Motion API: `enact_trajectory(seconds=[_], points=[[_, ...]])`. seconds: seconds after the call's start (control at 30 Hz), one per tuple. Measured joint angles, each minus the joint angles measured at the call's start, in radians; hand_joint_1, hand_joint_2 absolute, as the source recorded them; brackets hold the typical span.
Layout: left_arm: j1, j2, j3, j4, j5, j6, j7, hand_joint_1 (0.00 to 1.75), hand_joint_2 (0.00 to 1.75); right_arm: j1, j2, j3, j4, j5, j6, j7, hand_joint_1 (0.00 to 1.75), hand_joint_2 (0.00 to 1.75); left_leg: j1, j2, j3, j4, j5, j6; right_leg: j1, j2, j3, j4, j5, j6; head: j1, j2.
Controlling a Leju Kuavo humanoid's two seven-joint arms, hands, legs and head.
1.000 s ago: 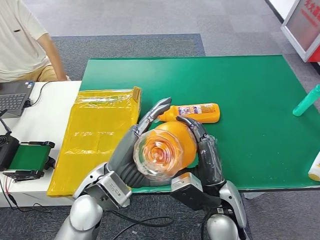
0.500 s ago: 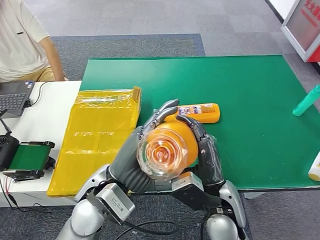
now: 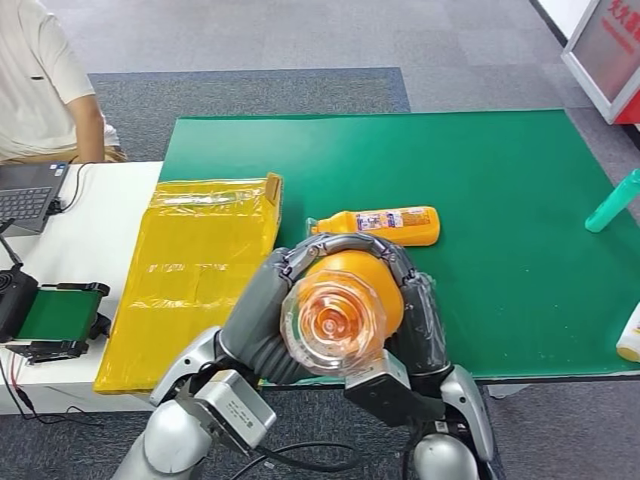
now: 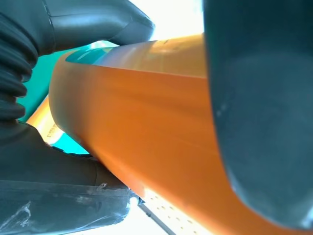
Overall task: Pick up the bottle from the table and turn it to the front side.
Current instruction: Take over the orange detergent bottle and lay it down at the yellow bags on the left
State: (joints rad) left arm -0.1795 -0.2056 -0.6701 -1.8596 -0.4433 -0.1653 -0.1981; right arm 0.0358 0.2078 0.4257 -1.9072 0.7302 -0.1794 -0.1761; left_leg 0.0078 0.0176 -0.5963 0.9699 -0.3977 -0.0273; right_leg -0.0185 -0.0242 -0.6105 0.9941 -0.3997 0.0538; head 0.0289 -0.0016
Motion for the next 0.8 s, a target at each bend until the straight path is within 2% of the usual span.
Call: enact_trajectory(seconds=[0.17,0.2,0.3,0.33,0.8], points=[[-0.003,0.000,-0.014,-0.002,-0.020,0.006,0.004,1.75,1.75,0.017,-0.005,-0.002,-0.024,0.001,0.000,0.003,1.75,1.75,0.000,0.000,0.000,0.000,0.000,0.000,0.000,0.000,0.000,0.000,0.000,0.000,0.000,0.000],[-0.004,0.000,-0.018,-0.002,-0.023,0.009,0.005,1.75,1.75,0.022,-0.007,-0.003,-0.030,0.000,0.001,0.005,1.64,1.75,0.000,0.000,0.000,0.000,0.000,0.000,0.000,0.000,0.000,0.000,0.000,0.000,0.000,0.000],[-0.006,0.000,-0.026,-0.002,-0.027,0.024,0.011,1.75,1.75,0.035,-0.008,-0.011,-0.050,-0.004,0.009,0.010,0.34,1.75,0.000,0.000,0.000,0.000,0.000,0.000,0.000,0.000,0.000,0.000,0.000,0.000,0.000,0.000],[-0.006,0.001,-0.029,-0.002,-0.028,0.028,0.013,1.75,1.75,0.039,-0.008,-0.015,-0.056,-0.006,0.012,0.011,0.01,1.75,0.000,0.000,0.000,0.000,0.000,0.000,0.000,0.000,0.000,0.000,0.000,0.000,0.000,0.000],[0.012,0.008,-0.020,-0.002,0.011,0.050,0.039,1.75,1.75,0.071,-0.007,-0.076,-0.111,-0.029,0.039,0.019,0.00,1.75,0.000,0.000,0.000,0.000,0.000,0.000,0.000,0.000,0.000,0.000,0.000,0.000,0.000,0.000]])
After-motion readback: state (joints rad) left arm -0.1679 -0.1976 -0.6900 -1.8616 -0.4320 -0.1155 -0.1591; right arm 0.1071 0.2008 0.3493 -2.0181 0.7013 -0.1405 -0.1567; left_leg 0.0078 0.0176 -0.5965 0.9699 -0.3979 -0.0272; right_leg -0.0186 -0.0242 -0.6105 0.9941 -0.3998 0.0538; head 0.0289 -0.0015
